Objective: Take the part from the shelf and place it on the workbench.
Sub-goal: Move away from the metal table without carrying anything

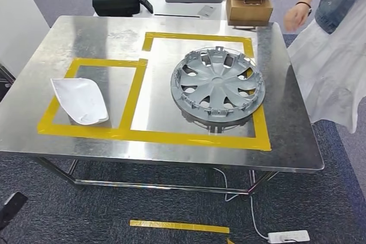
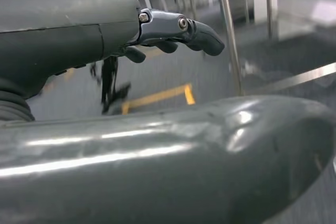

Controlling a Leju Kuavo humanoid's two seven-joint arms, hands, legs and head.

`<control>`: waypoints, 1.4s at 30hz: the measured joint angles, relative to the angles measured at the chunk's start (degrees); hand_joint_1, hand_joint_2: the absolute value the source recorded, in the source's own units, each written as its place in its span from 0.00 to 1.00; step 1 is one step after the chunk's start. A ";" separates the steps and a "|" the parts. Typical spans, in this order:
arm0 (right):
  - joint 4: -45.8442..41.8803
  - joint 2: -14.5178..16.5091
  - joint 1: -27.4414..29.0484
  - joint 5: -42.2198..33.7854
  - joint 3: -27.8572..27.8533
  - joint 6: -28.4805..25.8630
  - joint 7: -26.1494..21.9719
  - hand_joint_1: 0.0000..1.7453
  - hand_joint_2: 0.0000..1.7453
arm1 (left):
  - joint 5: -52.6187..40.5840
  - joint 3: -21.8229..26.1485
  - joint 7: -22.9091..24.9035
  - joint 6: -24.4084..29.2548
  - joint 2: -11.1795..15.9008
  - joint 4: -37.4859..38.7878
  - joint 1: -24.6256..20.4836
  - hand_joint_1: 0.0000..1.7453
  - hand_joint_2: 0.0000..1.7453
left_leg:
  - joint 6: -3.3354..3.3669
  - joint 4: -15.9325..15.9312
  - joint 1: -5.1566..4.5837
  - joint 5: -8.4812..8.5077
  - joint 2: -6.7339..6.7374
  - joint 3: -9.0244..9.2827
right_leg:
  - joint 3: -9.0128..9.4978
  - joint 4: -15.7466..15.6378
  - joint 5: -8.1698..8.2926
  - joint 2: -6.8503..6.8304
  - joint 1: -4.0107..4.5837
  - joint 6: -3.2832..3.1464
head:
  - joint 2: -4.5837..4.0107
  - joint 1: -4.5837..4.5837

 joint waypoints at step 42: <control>0.00 2.13 -0.48 1.26 -2.11 -0.77 -1.75 0.00 0.00 | -1.70 -0.96 -6.35 -32.80 -31.58 7.21 3.49 0.00 0.00 | 0.28 0.02 -0.21 -0.18 -0.04 0.34 | 0.40 -0.04 -0.13 -0.15 -0.15 0.25 | 0.00 -0.02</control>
